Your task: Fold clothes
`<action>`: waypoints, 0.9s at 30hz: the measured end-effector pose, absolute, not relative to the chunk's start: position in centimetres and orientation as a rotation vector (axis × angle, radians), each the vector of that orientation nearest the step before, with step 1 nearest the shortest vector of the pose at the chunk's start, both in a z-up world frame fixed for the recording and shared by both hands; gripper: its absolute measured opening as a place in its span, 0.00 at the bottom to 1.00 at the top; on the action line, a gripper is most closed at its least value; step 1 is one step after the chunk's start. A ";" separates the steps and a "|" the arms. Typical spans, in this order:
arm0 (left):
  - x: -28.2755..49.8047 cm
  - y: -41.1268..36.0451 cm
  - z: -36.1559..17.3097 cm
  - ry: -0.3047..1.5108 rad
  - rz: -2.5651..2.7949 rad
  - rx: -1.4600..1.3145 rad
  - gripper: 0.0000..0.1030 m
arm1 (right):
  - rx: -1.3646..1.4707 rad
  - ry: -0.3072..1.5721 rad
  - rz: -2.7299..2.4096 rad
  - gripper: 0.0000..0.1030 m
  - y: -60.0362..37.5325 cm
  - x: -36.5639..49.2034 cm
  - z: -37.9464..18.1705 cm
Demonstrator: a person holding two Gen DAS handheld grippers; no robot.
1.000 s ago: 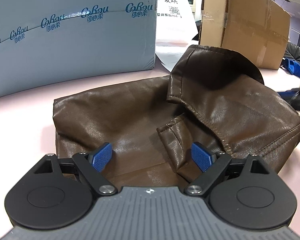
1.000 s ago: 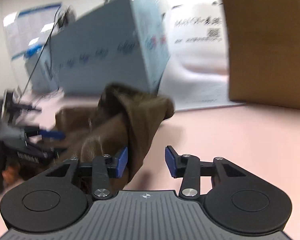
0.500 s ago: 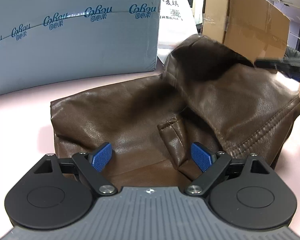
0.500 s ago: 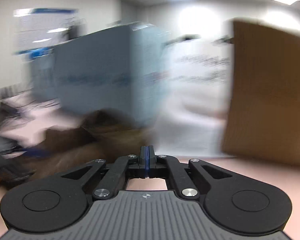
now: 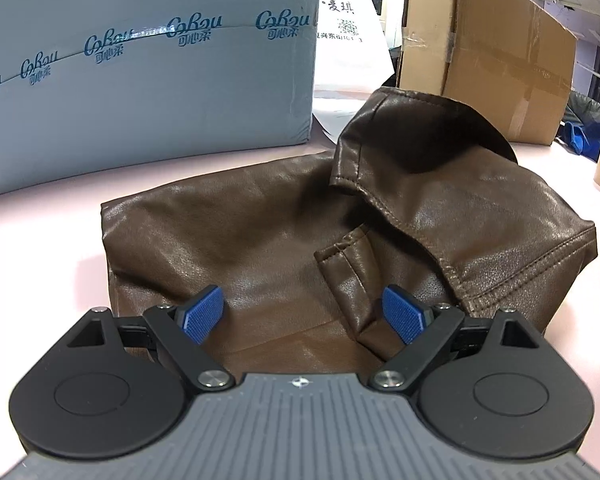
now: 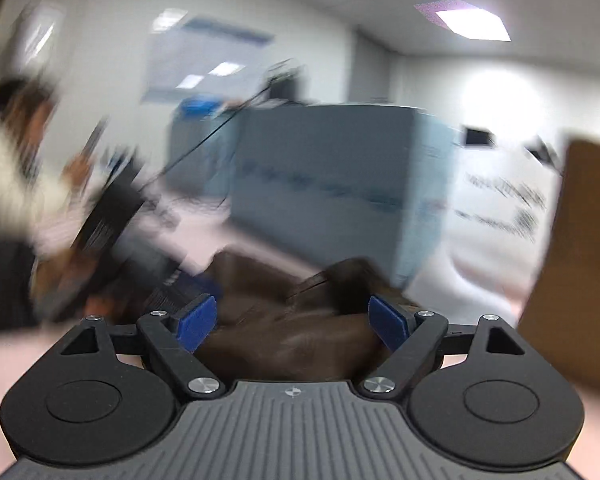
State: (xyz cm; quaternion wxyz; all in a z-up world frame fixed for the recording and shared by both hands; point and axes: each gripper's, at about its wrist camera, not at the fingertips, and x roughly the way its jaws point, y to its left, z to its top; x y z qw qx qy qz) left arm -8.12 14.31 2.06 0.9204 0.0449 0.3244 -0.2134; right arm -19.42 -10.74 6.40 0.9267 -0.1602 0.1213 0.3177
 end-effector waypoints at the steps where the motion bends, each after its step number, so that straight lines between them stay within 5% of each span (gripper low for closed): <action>1: -8.1 14.6 2.2 0.667 -0.436 0.079 0.84 | -0.403 0.260 0.627 0.78 -9.6 -19.7 5.8; 7: -7.8 16.9 3.0 0.650 -0.371 -0.026 0.83 | -0.595 0.277 0.396 0.67 -5.0 -18.3 2.1; 8: -7.7 17.0 3.0 0.651 -0.358 -0.023 0.83 | -0.508 0.284 0.339 0.64 -4.8 -17.3 2.3; 12: -7.6 16.5 2.6 0.656 -0.327 0.008 0.83 | -0.132 0.351 0.121 0.19 -6.6 -14.2 3.3; 19: -8.1 16.8 3.2 0.638 -0.316 0.000 0.83 | 0.901 0.530 -0.047 0.14 -18.8 -15.9 0.3; 23: -8.2 16.7 3.1 0.641 -0.309 0.023 0.83 | 1.091 0.535 -0.097 0.31 -21.1 -18.5 -1.5; 26: -8.3 16.4 3.1 0.642 -0.308 0.041 0.83 | 1.073 0.495 -0.129 0.55 -21.5 -20.0 -0.9; 27: -8.3 16.4 3.1 0.640 -0.309 0.046 0.83 | 1.034 0.484 -0.144 0.72 -21.4 -20.2 -0.5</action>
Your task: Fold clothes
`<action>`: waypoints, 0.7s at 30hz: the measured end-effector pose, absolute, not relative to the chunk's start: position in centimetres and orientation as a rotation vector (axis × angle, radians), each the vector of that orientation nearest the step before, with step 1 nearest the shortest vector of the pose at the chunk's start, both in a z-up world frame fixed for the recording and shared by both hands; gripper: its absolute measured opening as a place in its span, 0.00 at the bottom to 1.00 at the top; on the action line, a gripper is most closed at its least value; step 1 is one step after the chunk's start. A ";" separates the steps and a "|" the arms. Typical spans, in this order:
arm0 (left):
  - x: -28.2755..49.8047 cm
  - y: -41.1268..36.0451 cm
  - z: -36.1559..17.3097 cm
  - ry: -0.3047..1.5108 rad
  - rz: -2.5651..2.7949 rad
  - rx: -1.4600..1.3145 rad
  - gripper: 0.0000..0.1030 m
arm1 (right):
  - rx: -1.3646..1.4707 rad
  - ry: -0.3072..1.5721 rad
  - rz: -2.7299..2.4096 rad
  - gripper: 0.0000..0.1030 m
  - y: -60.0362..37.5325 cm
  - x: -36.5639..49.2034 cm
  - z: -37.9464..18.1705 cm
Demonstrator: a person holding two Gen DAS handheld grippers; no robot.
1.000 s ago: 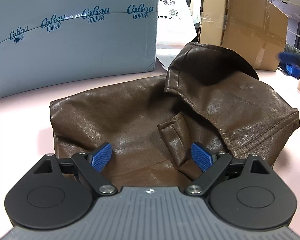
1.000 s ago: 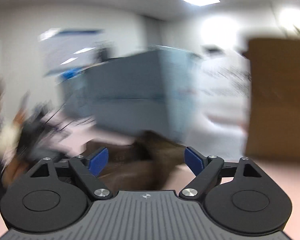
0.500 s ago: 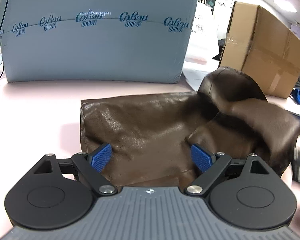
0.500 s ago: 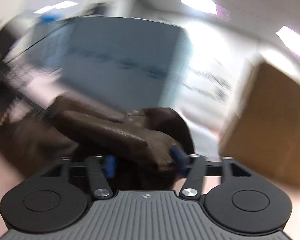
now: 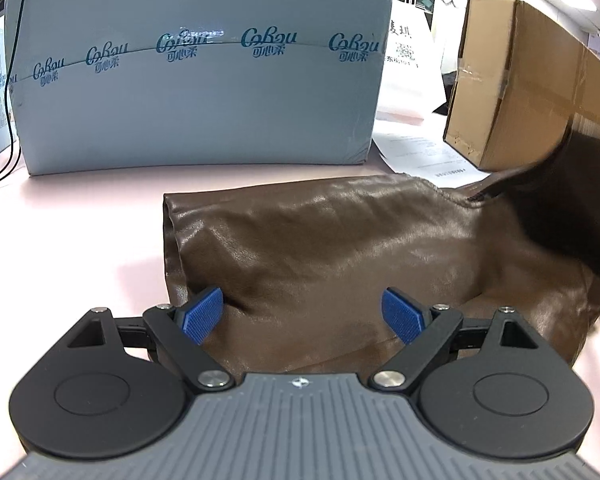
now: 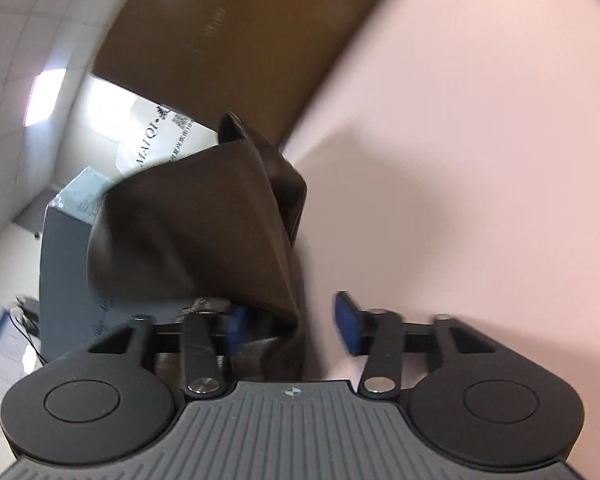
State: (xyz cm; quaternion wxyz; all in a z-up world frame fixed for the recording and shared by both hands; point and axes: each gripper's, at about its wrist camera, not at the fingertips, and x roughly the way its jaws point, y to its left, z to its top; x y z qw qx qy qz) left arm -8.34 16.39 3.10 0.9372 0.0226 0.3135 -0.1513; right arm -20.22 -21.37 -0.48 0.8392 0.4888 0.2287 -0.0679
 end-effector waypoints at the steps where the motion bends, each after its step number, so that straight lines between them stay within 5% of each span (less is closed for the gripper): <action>1: -8.4 16.3 3.1 0.641 -0.310 0.048 0.83 | 0.995 0.471 -0.167 0.87 -21.0 -20.3 -0.2; 6: -8.3 16.3 2.9 0.649 -0.301 0.052 0.83 | 0.887 0.342 -0.371 0.86 -20.3 -20.2 1.1; 8: -8.3 16.4 2.9 0.650 -0.302 0.051 0.83 | 0.904 0.370 -0.388 0.45 -21.3 -19.0 0.3; 9: -8.3 16.5 2.9 0.649 -0.301 0.053 0.83 | 0.936 0.390 -0.348 0.08 -21.7 -18.8 -0.2; 12: -8.3 16.8 3.0 0.641 -0.286 0.056 0.83 | 0.975 0.420 -0.302 0.05 -22.2 -19.5 -0.8; 18: -8.1 17.3 2.9 0.650 -0.258 0.064 0.83 | 0.868 0.504 -0.298 0.10 -22.6 -21.5 -0.4; 20: -7.9 17.3 2.8 0.660 -0.254 0.069 0.83 | 0.791 0.516 -0.279 0.41 -22.2 -21.4 0.3; 21: -8.0 17.2 2.8 0.660 -0.256 0.083 0.83 | 0.739 0.517 -0.276 0.76 -21.7 -21.5 1.1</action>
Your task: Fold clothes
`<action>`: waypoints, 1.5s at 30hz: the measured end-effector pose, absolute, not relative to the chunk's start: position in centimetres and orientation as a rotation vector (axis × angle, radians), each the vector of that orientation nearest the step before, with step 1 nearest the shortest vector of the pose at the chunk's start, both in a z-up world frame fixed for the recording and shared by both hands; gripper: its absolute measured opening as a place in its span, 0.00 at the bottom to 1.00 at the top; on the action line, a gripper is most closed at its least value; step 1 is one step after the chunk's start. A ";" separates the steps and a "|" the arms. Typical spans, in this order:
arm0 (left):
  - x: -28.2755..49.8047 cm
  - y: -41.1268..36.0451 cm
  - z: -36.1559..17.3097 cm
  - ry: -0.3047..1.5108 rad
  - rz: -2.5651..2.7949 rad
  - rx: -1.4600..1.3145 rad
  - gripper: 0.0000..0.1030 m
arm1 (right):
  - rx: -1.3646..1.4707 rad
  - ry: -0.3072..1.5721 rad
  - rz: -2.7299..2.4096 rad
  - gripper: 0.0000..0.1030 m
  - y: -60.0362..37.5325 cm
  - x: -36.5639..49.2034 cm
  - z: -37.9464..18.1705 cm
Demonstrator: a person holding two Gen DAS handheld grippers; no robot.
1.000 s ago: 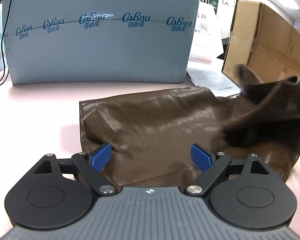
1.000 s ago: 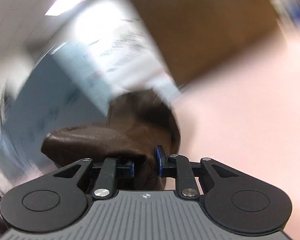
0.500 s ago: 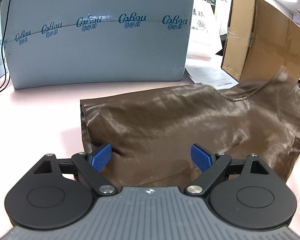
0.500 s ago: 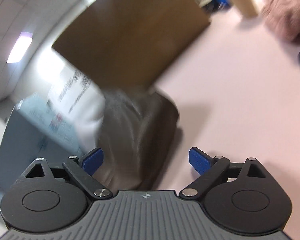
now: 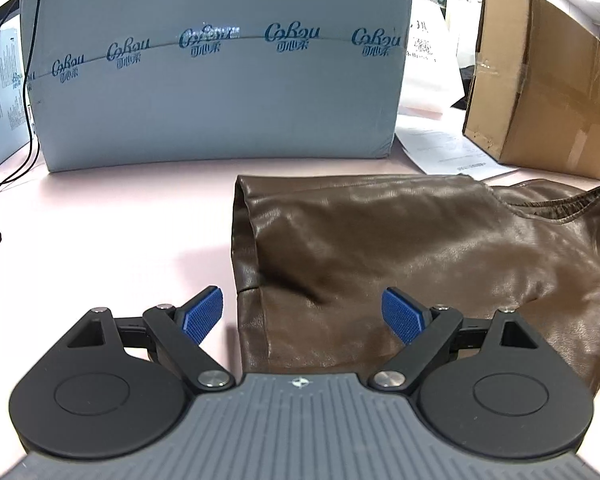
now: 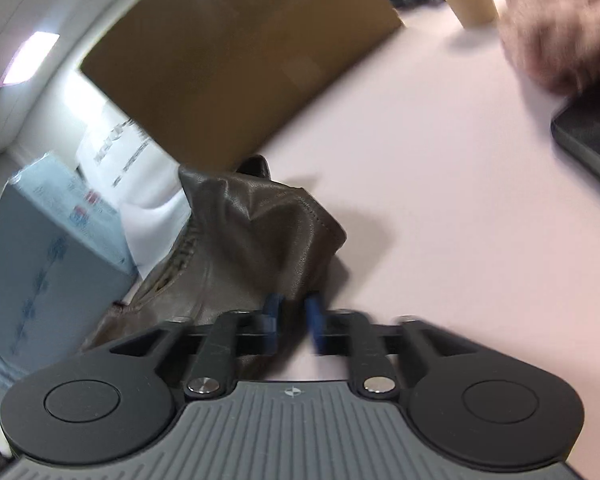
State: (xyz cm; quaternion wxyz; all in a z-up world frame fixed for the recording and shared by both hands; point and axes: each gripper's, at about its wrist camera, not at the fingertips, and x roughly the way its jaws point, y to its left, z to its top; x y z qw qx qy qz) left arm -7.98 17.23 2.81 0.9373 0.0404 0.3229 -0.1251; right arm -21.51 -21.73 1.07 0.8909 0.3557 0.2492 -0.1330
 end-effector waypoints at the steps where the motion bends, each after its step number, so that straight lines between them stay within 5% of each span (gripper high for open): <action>1: -8.0 17.1 2.8 0.659 -0.257 0.096 0.83 | 0.705 0.521 -0.274 0.94 -21.4 -22.1 1.7; 11: -18.1 17.7 4.9 0.377 -0.432 0.174 0.88 | 0.918 0.433 -0.190 0.88 -23.3 -21.9 0.7; 13: -21.1 16.4 4.0 0.339 -0.505 0.351 0.88 | 0.915 0.405 -0.189 0.75 -22.8 -20.9 0.3; 16: -24.0 14.7 2.3 0.277 -0.534 0.637 0.88 | 0.873 0.402 -0.144 0.75 -22.2 -20.9 0.3; 18: -25.0 14.2 0.8 0.278 -0.509 0.851 0.87 | 0.875 0.402 -0.109 0.75 -22.9 -21.9 0.3; 25: -19.9 13.9 2.0 0.423 -0.552 0.761 0.87 | 0.915 0.388 -0.063 0.77 -23.3 -22.7 0.3; 27: -18.3 14.0 2.4 0.475 -0.595 0.693 0.78 | 0.967 0.366 -0.070 0.76 -24.0 -22.8 0.1; 29: -17.6 14.0 2.7 0.513 -0.628 0.640 0.47 | 1.020 0.349 -0.077 0.68 -24.6 -22.9 -0.1; 31: -16.8 13.8 2.8 0.555 -0.656 0.575 0.38 | 1.089 0.350 -0.084 0.28 -25.6 -22.4 -0.4; 33: -16.4 13.6 3.0 0.584 -0.656 0.530 0.22 | 1.158 0.368 -0.074 0.09 -26.7 -21.6 -0.7; 45: -11.0 17.7 10.4 0.782 -0.479 -0.087 0.14 | 1.147 0.330 0.084 0.04 -26.6 -18.7 8.0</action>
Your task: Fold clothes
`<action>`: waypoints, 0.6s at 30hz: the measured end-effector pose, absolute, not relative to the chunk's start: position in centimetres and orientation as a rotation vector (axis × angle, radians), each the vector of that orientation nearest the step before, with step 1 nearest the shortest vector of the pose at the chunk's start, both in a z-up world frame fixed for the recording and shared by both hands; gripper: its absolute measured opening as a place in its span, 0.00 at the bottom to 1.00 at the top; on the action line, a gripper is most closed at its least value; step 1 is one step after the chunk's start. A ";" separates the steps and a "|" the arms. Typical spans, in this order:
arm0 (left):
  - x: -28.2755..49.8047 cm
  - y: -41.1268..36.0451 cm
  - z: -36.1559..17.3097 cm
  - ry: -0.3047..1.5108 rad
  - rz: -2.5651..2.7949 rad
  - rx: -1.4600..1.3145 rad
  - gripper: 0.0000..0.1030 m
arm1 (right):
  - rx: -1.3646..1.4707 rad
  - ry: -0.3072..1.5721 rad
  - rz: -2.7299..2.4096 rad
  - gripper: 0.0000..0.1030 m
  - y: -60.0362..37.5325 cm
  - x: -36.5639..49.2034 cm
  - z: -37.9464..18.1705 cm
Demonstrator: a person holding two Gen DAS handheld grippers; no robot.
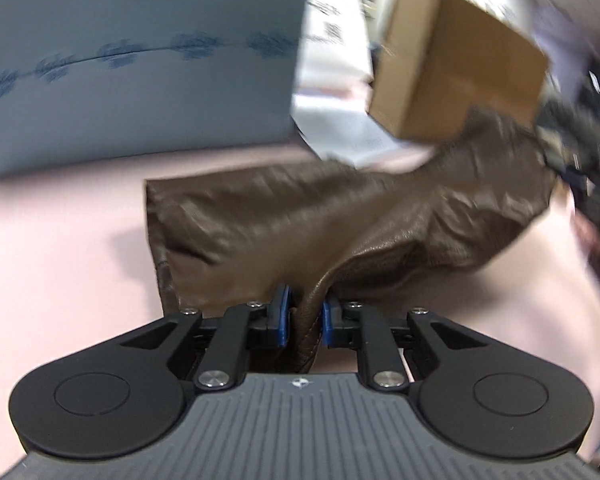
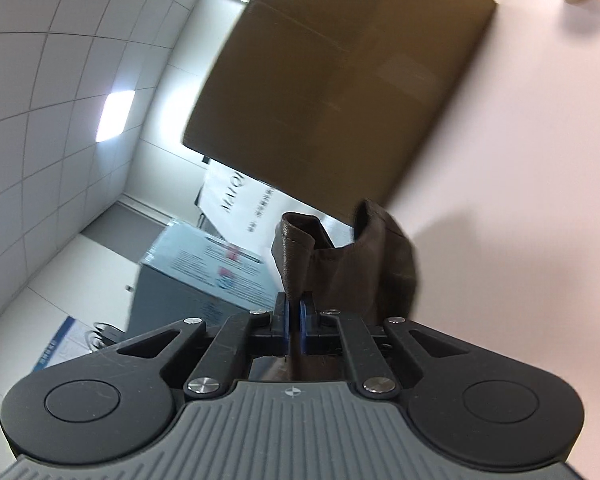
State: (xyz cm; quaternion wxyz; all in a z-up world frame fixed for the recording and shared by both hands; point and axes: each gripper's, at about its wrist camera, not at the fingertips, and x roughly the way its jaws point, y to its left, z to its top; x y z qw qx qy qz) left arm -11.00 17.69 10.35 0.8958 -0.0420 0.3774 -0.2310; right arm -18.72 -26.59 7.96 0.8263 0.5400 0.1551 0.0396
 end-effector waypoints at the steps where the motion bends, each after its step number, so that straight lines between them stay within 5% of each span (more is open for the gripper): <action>1: -10.6 18.0 10.7 0.786 -0.472 -0.111 0.14 | 1.151 0.346 0.094 0.04 -26.8 -18.3 8.7; 18: -9.8 18.2 14.0 0.761 -0.396 -0.132 0.13 | 1.058 0.465 0.159 0.04 -29.1 -16.4 13.8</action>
